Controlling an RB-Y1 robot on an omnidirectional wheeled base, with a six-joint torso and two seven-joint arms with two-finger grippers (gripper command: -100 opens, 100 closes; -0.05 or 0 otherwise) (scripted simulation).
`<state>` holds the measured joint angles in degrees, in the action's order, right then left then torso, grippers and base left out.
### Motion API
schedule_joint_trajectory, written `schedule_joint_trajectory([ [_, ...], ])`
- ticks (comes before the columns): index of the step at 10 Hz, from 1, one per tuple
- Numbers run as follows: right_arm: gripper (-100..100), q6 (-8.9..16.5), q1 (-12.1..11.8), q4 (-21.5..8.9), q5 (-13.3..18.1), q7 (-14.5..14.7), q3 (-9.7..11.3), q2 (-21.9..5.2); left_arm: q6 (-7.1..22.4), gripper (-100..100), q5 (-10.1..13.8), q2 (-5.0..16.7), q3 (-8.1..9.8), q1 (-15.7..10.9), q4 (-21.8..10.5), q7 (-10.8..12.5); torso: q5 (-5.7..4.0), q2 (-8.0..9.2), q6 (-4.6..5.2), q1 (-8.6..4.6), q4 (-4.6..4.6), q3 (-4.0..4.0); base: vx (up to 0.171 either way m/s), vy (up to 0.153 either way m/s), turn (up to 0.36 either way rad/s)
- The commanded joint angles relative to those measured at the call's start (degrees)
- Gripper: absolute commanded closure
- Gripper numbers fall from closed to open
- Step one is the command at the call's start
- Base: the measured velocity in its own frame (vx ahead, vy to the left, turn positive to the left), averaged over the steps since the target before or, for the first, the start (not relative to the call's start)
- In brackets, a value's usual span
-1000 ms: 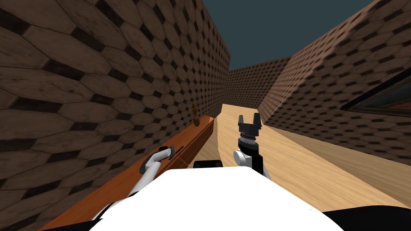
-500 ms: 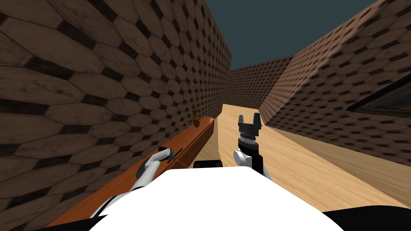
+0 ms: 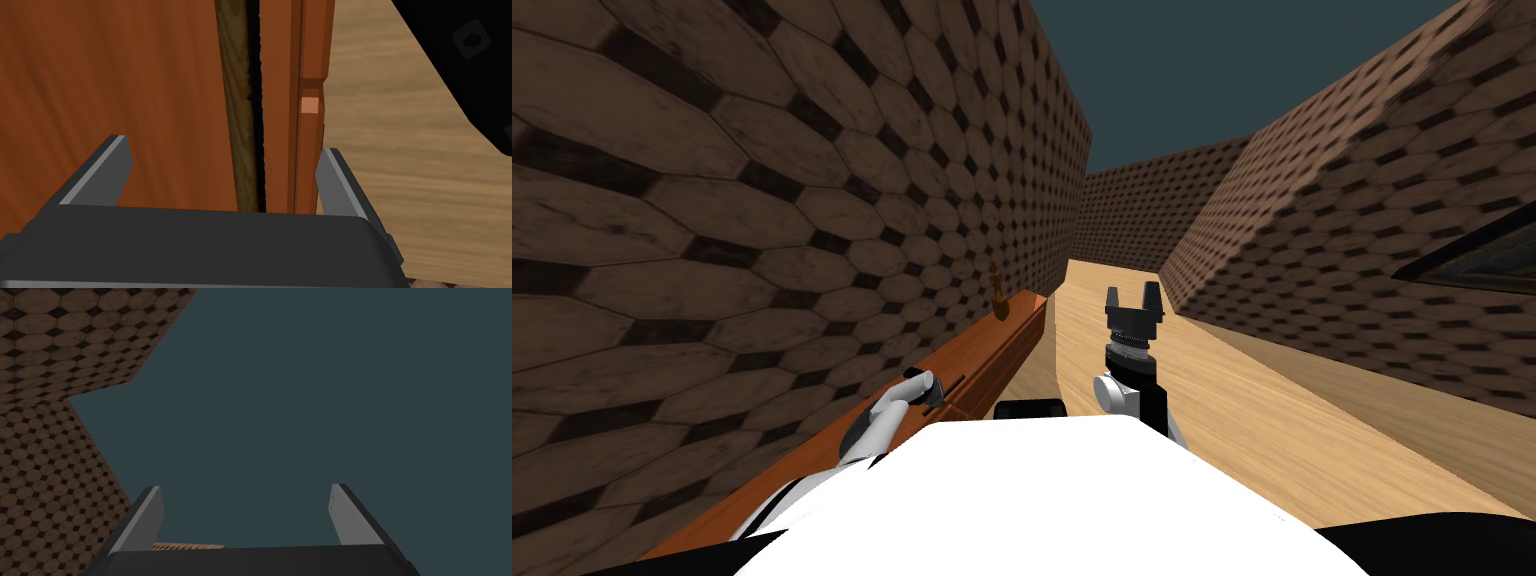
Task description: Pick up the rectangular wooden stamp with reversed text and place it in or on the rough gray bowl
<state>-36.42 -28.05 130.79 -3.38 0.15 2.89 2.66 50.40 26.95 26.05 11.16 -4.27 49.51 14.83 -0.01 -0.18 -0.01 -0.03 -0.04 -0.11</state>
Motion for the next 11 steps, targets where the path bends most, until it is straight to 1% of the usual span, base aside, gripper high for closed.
schedule_joint_trajectory([
  [1, 0, 0.00, 0.00, 0.00, 0.00, 0.00, 0.00, 0.00, 1.07, -100, 1.23, 0.72, -0.12, -0.91, -2.74, -0.03, 0.00, 0.00, 0.00, 0.00, 0.00, 0.00, 0.043, 0.002, 0.017],
  [4, 0, 0.00, -0.01, 0.00, 0.00, 0.00, 0.00, 0.00, 4.16, -100, 3.65, 2.10, -0.65, -2.69, -8.07, 0.67, 0.00, -0.18, -0.01, 0.01, -0.04, -0.10, 0.102, -0.010, 0.028],
  [5, 0, 0.00, -0.01, 0.00, 0.00, 0.00, 0.00, 0.00, 4.16, -100, 3.65, 2.10, -0.65, -2.69, -8.07, 0.67, -0.01, -0.20, 0.00, -0.06, -0.04, -0.11, 0.070, -0.015, 0.013],
  [8, 0, 0.00, 0.00, 0.00, 0.00, 0.00, 0.00, 0.00, 5.91, -100, 5.13, 2.84, -1.09, -3.69, -11.35, 1.06, 0.01, -0.04, -0.01, 0.01, -0.01, -0.02, 0.057, -0.001, 0.018],
  [9, 0, 0.00, 0.00, 0.00, 0.00, 0.00, 0.00, 0.00, 5.56, -100, 4.81, 2.64, -1.03, -3.41, -10.62, 1.09, 0.00, -0.03, 0.00, 0.01, -0.01, -0.02, 0.025, -0.002, 0.004],
  [10, 0, 0.00, 0.00, 0.00, 0.00, 0.00, 0.00, 0.00, 5.62, 0, 4.86, 2.66, -1.05, -3.47, -10.80, 1.07, 0.01, 0.07, 0.00, 0.01, 0.01, 0.04, 0.000, 0.000, 0.000],
  [11, 0, 0.00, 0.00, 0.00, 0.00, 0.00, 0.00, 0.00, 3.60, -100, 4.22, 1.40, -1.05, -3.26, -12.08, 0.82, 0.01, 0.14, 0.00, 0.02, 0.03, 0.08, 0.026, 0.028, 0.020],
])
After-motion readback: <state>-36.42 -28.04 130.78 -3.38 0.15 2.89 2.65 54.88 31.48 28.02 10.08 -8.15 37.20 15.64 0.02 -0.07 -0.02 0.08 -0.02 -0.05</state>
